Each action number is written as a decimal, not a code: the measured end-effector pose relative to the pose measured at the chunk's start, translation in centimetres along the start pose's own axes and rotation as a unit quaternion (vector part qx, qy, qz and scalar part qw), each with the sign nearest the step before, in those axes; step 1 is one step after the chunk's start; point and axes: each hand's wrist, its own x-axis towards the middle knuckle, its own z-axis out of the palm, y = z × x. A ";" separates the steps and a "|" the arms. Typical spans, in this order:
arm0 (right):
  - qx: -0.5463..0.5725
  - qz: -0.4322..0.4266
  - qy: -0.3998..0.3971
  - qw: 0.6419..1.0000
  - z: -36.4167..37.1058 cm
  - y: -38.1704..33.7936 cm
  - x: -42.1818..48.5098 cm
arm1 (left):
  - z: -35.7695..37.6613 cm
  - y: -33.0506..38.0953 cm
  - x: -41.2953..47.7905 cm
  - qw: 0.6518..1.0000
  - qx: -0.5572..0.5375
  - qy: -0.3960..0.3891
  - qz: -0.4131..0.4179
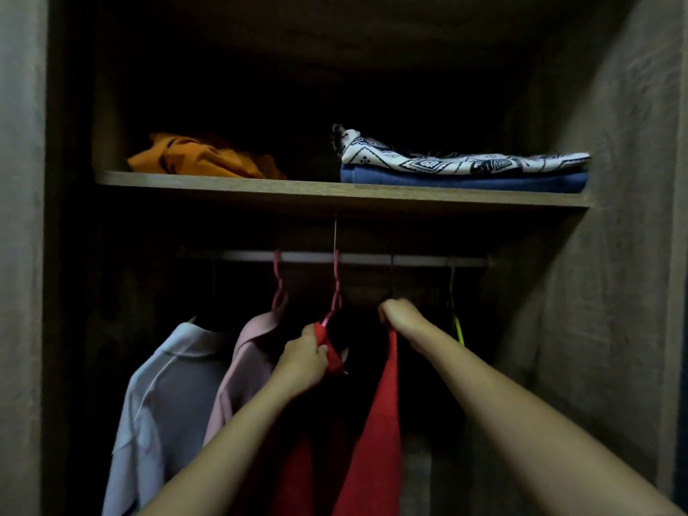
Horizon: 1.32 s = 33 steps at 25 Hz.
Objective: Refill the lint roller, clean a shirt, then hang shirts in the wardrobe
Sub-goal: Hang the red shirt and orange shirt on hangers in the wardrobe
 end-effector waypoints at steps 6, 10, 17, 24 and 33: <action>-0.363 -0.177 0.114 0.908 -1.6 -1.5 -3.2 | -4.7 2.1 -2.5 0.949 0.252 0.155 0.107; -0.377 -0.514 0.275 0.720 -3.3 -5.5 -6.0 | -12.5 5.5 -4.4 0.776 0.183 0.444 0.410; -0.511 -0.511 0.304 0.621 -6.1 -14.4 -2.9 | -26.9 8.8 3.2 0.892 0.311 0.292 0.150; -0.504 -0.448 0.237 0.700 -5.9 -14.6 -2.2 | -28.4 7.1 2.6 0.910 0.348 0.166 0.152; -0.424 -0.396 0.207 0.788 -8.2 -15.2 -3.4 | -28.3 7.5 4.6 0.959 0.260 0.014 0.115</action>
